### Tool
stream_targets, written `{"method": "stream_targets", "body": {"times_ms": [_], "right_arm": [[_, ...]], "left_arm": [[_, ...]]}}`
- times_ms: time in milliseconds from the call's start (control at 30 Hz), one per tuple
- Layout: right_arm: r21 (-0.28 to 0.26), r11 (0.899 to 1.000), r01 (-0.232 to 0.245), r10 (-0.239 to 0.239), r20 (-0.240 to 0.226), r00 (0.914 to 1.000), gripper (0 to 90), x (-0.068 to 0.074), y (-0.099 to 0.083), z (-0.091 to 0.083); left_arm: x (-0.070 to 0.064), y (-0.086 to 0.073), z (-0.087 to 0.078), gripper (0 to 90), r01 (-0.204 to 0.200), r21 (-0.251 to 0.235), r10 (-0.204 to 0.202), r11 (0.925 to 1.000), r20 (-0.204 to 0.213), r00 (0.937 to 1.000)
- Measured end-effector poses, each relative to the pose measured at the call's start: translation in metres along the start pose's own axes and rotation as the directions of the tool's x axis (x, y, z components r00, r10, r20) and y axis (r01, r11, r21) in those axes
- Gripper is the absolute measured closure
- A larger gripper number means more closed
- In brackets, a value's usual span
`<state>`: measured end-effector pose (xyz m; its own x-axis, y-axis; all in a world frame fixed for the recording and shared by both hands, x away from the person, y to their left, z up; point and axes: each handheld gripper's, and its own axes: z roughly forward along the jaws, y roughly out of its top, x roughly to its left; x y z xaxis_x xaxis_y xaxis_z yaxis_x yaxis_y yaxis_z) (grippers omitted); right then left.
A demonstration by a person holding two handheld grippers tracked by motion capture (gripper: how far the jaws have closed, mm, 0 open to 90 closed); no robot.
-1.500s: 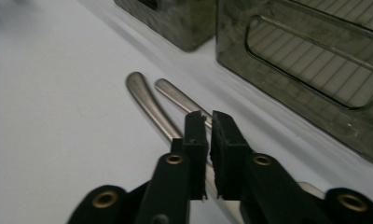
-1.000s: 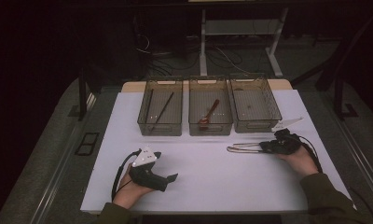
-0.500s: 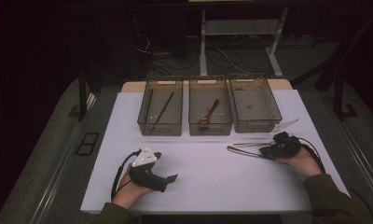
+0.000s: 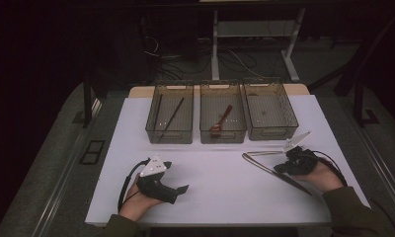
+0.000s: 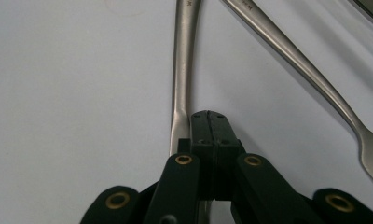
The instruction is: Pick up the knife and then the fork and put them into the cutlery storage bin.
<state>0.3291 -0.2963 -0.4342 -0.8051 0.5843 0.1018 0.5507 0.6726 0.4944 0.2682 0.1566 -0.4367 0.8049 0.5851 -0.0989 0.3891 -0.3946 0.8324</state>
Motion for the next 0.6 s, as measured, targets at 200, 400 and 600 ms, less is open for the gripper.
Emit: {"method": "stream_targets", "body": {"times_ms": [200,400,600], "right_arm": [[-0.028,0.999,-0.023,0.023,0.006,0.9997,88.6,-0.002,0.001,-0.005],[-0.045,0.998,-0.044,0.045,0.008,0.999,84.2,0.001,0.009,-0.015],[0.005,1.0,-0.03,0.03,0.026,0.9992,80.4,0.005,0.022,-0.016]], "left_arm": [[0.0,0.0,0.0,0.0,0.003,0.0,-0.003,1.0,0.0,1.0],[0.0,0.0,0.001,0.0,0.003,0.002,-0.003,1.0,0.007,1.0],[0.0,0.0,0.001,0.0,0.003,0.001,-0.003,1.0,0.006,1.0]]}}
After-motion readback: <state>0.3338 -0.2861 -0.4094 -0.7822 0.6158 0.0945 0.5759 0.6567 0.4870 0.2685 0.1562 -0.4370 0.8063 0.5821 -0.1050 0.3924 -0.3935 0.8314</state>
